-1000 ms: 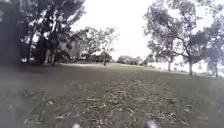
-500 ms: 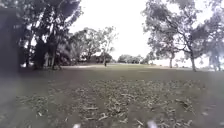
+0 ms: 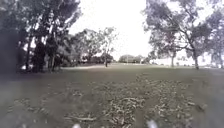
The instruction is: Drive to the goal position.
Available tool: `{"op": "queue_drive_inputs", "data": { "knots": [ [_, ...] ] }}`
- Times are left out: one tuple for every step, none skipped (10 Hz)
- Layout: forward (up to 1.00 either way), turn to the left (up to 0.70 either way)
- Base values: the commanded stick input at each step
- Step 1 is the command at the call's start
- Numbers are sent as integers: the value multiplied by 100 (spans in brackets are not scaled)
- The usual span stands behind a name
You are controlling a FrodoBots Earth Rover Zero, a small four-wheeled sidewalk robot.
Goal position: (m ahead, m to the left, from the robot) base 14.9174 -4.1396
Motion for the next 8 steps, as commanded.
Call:
{"op": "queue_drive_inputs", "data": {
  "knots": [
    [70, 0],
    [70, 0],
    [70, 0],
    [70, 0],
    [70, 0],
    [70, 0],
    [70, 0],
    [70, 0]
  ]
}}
